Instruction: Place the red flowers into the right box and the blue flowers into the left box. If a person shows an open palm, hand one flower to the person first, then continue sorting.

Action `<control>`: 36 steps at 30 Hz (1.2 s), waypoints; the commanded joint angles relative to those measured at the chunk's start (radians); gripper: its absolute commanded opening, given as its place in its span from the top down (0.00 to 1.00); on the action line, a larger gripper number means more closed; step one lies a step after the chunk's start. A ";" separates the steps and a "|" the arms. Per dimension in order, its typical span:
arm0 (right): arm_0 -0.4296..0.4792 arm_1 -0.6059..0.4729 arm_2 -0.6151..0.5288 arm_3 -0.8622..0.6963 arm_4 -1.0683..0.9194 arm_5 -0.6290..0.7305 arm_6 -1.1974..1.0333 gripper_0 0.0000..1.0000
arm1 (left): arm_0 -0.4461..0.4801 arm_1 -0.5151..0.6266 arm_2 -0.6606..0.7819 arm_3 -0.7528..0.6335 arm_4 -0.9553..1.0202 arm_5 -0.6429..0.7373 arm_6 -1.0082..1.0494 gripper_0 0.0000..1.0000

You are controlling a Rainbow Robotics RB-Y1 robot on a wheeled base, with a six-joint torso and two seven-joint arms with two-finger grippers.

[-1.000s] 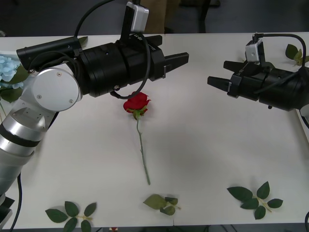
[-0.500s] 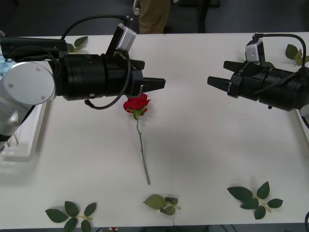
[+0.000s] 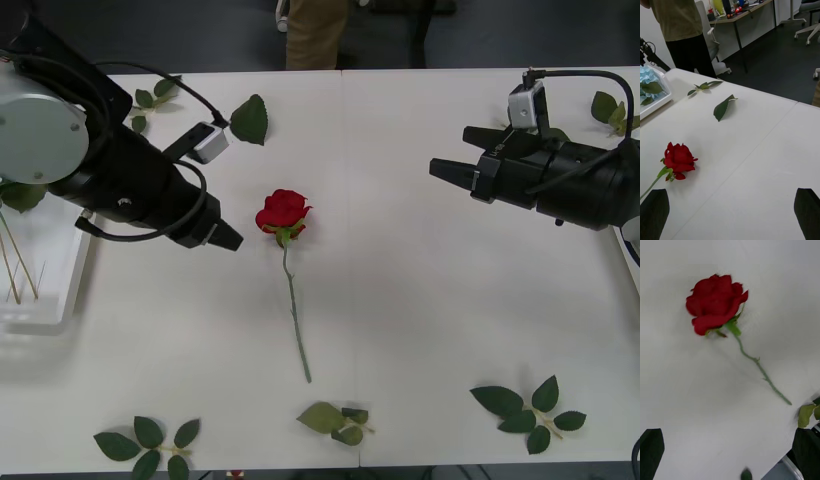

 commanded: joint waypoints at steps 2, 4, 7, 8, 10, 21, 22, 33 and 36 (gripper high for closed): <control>0.011 0.022 0.008 -0.012 0.005 -0.008 0.021 0.03 | -0.057 -0.061 -0.020 0.001 -0.123 0.129 0.360 0.00; 0.011 0.022 0.008 -0.012 0.005 -0.008 0.023 0.03 | -0.071 -0.084 -0.060 0.008 -0.173 0.139 0.439 0.00; 0.011 0.022 0.008 -0.012 0.005 -0.008 0.023 0.03 | -0.101 -0.112 -0.141 0.041 -0.235 0.135 0.565 0.00; 0.010 0.022 0.008 -0.012 0.005 -0.008 0.023 0.03 | -0.112 -0.124 -0.163 0.052 -0.261 0.133 0.591 0.00; 0.011 0.022 0.008 -0.012 0.007 -0.008 0.023 0.03 | -0.130 -0.153 -0.204 0.078 -0.318 0.132 0.640 0.00; 0.018 0.022 0.008 -0.012 0.007 -0.014 0.027 0.03 | -0.187 -0.284 -0.327 0.264 -0.442 0.014 0.808 0.00; 0.018 0.022 0.008 -0.012 0.007 -0.014 0.027 0.03 | -0.189 -0.288 -0.333 0.273 -0.442 0.007 0.809 0.00; 0.018 0.022 0.008 -0.012 0.007 -0.015 0.027 0.03 | -0.195 -0.342 -0.414 0.339 -0.516 -0.046 0.828 0.00; 0.018 0.022 0.008 -0.012 0.007 -0.015 0.026 0.03 | -0.195 -0.353 -0.428 0.345 -0.523 -0.048 0.838 0.00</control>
